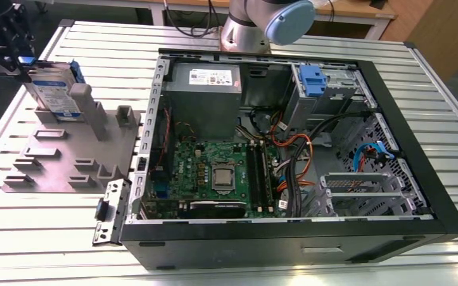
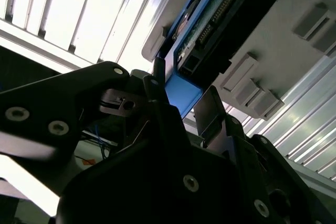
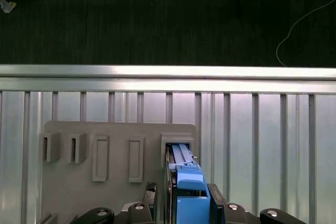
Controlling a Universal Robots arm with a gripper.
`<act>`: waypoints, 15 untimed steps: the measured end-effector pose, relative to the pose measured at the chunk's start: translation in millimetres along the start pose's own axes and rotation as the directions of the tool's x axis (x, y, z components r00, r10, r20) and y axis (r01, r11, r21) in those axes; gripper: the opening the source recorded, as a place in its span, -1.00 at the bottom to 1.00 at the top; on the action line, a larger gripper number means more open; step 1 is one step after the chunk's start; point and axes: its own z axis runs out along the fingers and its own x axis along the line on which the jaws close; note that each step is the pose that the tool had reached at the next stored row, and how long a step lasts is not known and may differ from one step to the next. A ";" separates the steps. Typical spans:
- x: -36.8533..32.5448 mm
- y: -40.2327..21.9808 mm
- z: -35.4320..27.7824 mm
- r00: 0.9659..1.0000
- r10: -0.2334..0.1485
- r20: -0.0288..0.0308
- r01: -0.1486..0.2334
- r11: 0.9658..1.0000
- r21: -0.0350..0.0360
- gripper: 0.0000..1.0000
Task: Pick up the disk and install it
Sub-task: 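Pick up the disk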
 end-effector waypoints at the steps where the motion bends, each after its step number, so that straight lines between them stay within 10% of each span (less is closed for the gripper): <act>1: 0.0 0.0 1.2 1.000 0.000 0.000 0.000 1.000 0.000 -0.02; 15: -0.5 0.0 6.5 1.000 -0.016 0.001 0.016 1.000 0.000 -0.02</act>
